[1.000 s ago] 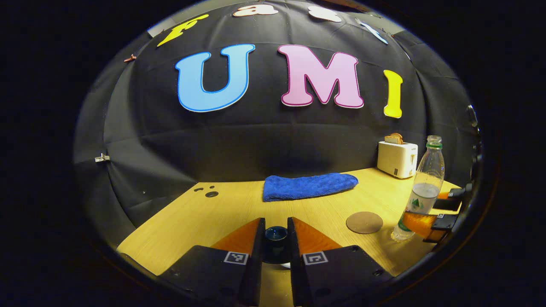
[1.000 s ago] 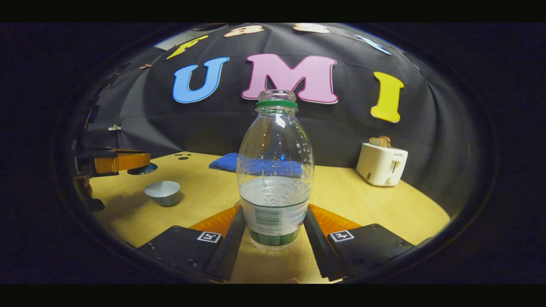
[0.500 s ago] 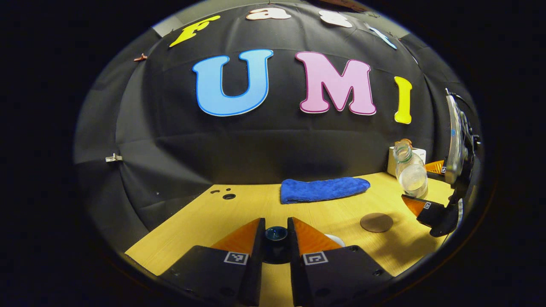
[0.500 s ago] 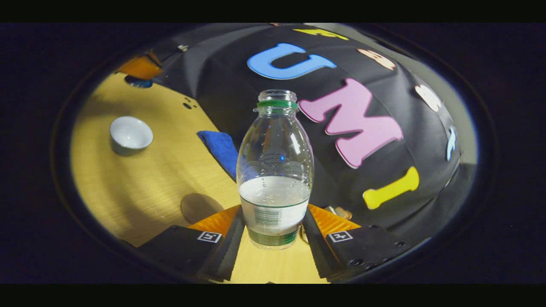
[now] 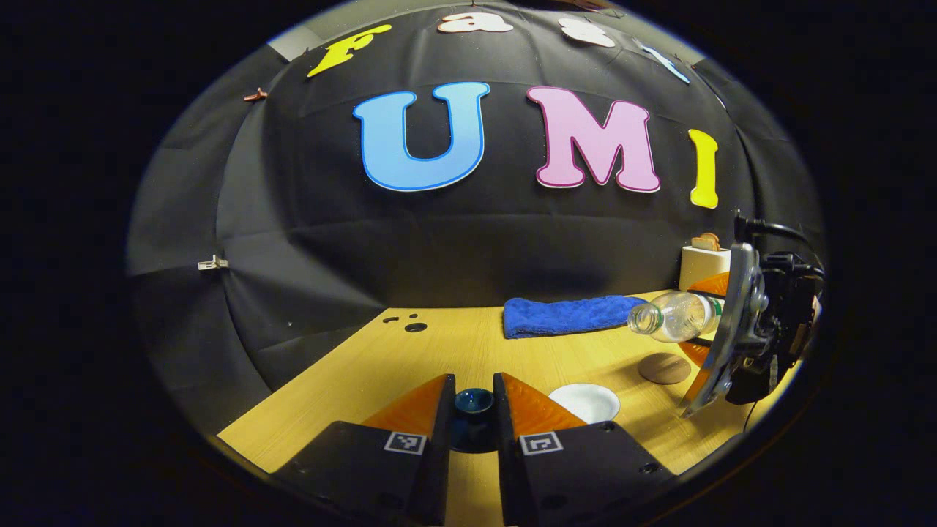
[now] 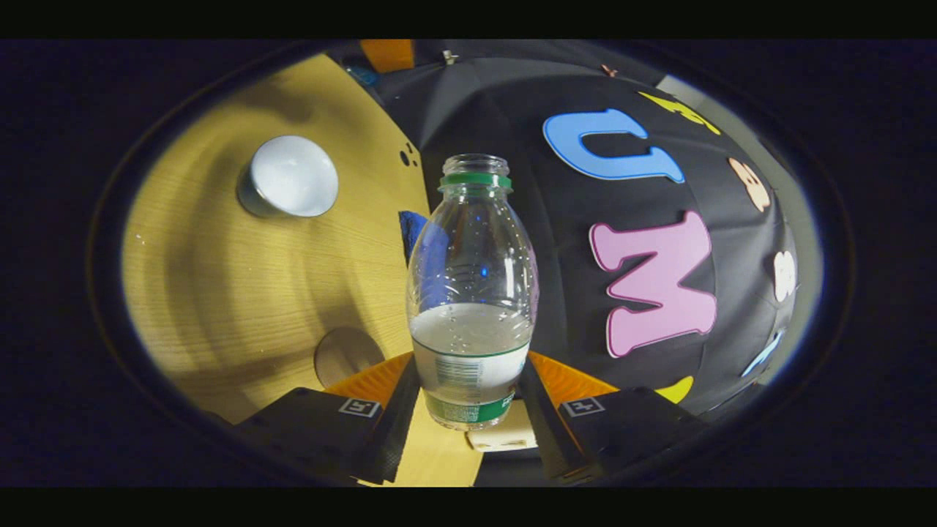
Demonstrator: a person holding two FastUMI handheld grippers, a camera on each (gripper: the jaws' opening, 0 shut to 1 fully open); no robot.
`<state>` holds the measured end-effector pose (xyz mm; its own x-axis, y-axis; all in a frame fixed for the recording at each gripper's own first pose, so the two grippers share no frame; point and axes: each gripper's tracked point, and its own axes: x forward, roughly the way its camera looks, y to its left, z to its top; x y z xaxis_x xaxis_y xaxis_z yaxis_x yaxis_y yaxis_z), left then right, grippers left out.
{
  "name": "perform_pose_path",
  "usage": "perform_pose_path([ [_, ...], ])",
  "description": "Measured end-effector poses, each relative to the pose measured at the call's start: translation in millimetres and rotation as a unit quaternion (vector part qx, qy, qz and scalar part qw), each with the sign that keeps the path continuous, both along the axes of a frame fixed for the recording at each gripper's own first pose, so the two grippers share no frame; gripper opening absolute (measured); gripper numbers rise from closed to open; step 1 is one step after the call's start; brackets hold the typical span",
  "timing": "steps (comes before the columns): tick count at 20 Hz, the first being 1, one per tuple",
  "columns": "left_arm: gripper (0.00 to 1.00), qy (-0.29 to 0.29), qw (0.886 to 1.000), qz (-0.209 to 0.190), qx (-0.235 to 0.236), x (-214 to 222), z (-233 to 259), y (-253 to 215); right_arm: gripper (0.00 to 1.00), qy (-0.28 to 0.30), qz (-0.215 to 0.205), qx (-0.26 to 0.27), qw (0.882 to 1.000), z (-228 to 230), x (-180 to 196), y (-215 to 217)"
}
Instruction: Open the teacup lid with one hand, grasp the water bottle and pour water into the teacup with the other hand; after pouring, place the water bottle on the coaster and then close the teacup lid.
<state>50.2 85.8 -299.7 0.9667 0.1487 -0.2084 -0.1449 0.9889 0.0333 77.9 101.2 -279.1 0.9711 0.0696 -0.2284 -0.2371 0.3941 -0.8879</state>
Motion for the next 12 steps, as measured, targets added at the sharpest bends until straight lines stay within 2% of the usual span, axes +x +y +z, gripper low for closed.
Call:
perform_pose_path([
  [1,0.32,0.000,1.000,0.000,0.000,-0.2,0.2,0.6,0.75,-0.001,0.007,-0.013,1.000,0.2,-0.7,2.1],
  [2,0.28,0.001,1.000,0.000,-0.002,-0.9,-0.6,0.8,0.75,-0.004,0.015,-0.027,1.000,-0.1,-1.5,4.1],
  [3,0.32,0.001,1.000,-0.001,-0.004,-1.2,-2.1,0.2,0.74,-0.008,0.023,-0.041,0.999,0.9,-2.6,5.6],
  [7,0.32,0.003,1.000,0.001,-0.005,-2.3,-6.1,2.1,0.74,-0.020,0.053,-0.093,0.994,1.9,-8.2,7.8],
  [8,0.36,0.004,1.000,0.001,-0.006,-2.3,-5.9,1.9,0.75,-0.022,0.058,-0.103,0.993,1.1,-8.9,7.4],
  [9,0.32,0.004,1.000,0.000,-0.006,-2.8,-6.7,1.9,0.75,-0.023,0.063,-0.111,0.992,1.6,-9.9,6.9],
  [12,0.32,0.005,1.000,0.000,-0.008,-2.8,-7.8,2.0,0.75,-0.029,0.074,-0.136,0.987,2.6,-10.8,8.5],
])
